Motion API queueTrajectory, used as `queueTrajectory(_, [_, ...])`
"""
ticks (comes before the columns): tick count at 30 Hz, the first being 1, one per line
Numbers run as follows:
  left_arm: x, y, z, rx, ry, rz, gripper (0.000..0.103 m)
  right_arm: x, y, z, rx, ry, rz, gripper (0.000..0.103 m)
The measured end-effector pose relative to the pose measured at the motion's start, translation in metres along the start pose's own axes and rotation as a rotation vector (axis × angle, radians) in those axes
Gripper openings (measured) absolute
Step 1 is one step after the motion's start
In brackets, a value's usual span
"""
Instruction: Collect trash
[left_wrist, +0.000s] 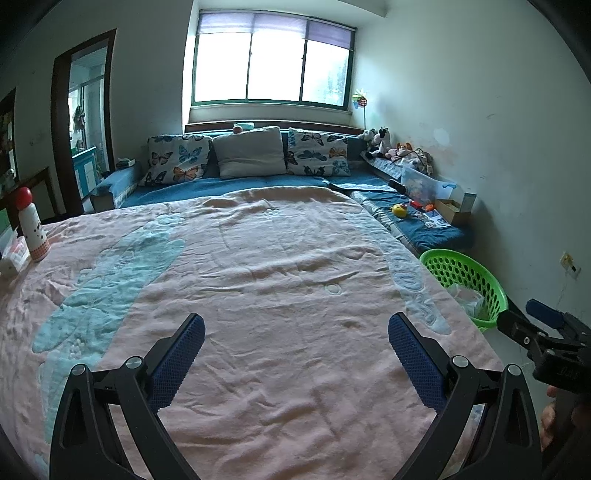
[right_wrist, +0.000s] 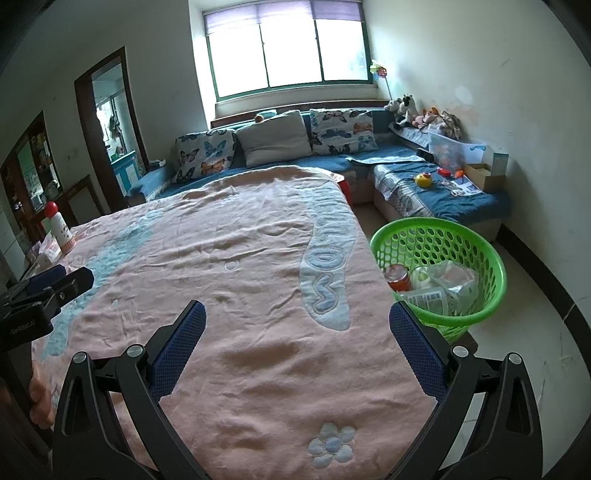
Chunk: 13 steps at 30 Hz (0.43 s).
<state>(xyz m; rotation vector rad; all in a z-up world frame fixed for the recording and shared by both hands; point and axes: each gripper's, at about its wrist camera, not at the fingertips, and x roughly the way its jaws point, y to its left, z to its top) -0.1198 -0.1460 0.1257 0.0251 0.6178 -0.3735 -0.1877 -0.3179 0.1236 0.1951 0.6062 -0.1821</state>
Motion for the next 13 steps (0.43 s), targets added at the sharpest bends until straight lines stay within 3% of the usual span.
queueTrajectory(13, [0.0035, -0.0029, -0.0018, 0.003, 0.014, 0.002, 0.096, 0.0045, -0.001, -0.0017, 0.005, 0.014, -0.002, 0.099])
